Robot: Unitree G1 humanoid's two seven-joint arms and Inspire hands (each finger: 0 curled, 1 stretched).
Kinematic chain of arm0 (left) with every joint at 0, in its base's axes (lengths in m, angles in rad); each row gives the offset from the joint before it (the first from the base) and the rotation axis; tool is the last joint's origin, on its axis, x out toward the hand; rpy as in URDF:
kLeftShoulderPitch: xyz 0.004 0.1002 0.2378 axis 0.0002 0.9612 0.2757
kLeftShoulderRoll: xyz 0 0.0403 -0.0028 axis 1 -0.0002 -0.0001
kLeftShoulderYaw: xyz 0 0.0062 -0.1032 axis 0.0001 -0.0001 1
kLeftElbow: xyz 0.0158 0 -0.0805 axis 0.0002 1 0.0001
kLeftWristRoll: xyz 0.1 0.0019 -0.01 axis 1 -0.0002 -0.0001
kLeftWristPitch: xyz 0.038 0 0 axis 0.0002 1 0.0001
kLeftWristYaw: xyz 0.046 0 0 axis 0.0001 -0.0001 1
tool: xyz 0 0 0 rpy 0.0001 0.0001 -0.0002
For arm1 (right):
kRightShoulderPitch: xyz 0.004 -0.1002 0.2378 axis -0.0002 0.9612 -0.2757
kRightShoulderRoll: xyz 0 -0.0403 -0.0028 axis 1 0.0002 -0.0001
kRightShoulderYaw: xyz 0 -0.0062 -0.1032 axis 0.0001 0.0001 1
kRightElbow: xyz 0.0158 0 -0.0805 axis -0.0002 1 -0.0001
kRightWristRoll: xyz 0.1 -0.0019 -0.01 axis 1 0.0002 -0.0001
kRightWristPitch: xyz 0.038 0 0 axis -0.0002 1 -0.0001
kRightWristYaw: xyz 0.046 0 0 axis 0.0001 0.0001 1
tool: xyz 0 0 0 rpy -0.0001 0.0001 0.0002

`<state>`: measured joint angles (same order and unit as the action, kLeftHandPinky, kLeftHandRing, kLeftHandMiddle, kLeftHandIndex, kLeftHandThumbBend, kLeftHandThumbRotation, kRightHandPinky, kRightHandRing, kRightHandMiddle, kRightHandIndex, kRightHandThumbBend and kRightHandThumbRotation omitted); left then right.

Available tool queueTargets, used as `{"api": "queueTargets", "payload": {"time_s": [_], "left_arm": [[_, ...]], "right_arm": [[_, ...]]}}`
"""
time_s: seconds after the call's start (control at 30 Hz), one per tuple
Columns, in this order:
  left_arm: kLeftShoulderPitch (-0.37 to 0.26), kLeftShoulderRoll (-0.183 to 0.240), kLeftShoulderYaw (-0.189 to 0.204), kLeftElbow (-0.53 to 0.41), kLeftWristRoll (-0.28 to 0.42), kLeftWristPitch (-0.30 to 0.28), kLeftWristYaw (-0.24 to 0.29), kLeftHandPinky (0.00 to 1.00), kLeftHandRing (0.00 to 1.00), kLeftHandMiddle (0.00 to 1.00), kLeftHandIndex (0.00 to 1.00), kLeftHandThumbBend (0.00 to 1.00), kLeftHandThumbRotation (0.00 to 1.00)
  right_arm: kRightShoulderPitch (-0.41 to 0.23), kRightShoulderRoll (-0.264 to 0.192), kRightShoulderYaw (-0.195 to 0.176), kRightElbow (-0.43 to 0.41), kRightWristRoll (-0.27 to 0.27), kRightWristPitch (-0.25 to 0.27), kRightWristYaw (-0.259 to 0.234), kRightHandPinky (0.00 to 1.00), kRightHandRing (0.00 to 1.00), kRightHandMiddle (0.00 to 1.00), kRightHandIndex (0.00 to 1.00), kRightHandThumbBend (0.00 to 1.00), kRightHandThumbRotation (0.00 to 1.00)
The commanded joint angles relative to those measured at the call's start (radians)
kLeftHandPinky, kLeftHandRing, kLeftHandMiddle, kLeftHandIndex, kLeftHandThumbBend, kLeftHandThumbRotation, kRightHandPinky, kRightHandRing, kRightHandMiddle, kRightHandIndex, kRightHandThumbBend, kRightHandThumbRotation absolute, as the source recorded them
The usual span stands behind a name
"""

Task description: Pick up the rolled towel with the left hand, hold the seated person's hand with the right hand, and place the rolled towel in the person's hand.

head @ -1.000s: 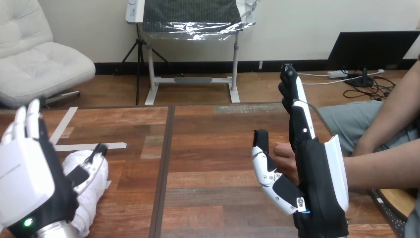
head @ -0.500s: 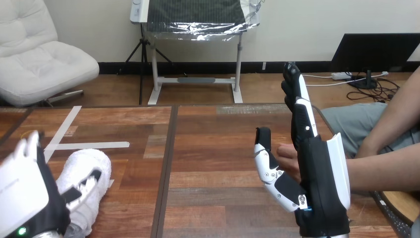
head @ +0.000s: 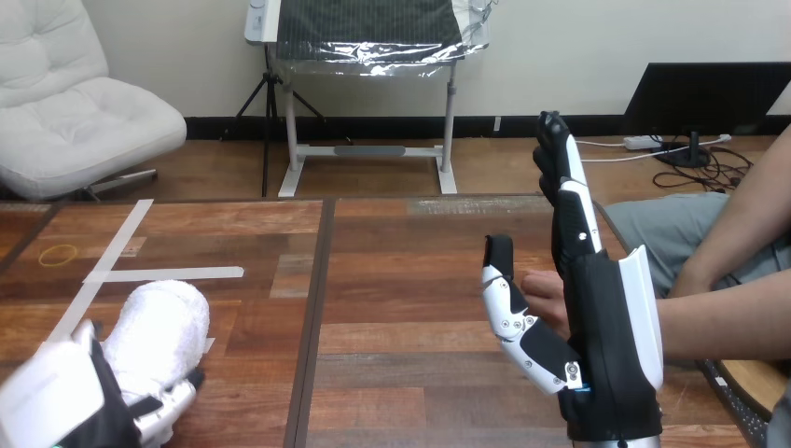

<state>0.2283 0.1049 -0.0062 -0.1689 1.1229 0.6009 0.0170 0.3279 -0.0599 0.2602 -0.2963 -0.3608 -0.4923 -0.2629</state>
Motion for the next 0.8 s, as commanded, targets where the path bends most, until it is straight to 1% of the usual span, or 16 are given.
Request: {"api": "queueTargets", "payload": {"time_s": [0.0,0.27,0.47,0.6,0.77], "left_arm": [[-0.114,0.044,-0.025,0.059,-0.009,0.029,-0.047,0.86,0.89,0.92,0.91,0.87,0.65],[-0.17,0.071,-0.04,0.164,-0.051,0.061,-0.079,0.86,0.89,0.92,0.91,0.88,0.66],[-0.211,0.089,-0.062,0.245,-0.073,0.084,-0.096,0.86,0.88,0.91,0.91,0.89,0.69],[-0.245,0.101,-0.084,0.306,-0.082,0.112,-0.12,0.86,0.89,0.92,0.91,0.9,0.71],[-0.278,0.105,-0.102,0.364,-0.099,0.136,-0.123,0.86,0.89,0.92,0.92,0.9,0.74]], "right_arm": [[-0.063,0.027,-0.019,-0.002,0.008,-0.003,0.004,1.0,1.0,1.0,1.0,0.0,0.0],[-0.059,0.025,-0.026,-0.011,0.015,0.003,0.014,1.0,1.0,1.0,1.0,0.0,0.0],[-0.056,0.024,-0.034,-0.016,0.02,0.007,0.021,1.0,1.0,1.0,1.0,0.0,0.0],[-0.054,0.024,-0.038,-0.019,0.024,0.011,0.026,1.0,1.0,1.0,1.0,0.0,0.0],[-0.053,0.026,-0.043,-0.021,0.029,0.011,0.03,1.0,1.0,1.0,1.0,0.0,0.0]]}}
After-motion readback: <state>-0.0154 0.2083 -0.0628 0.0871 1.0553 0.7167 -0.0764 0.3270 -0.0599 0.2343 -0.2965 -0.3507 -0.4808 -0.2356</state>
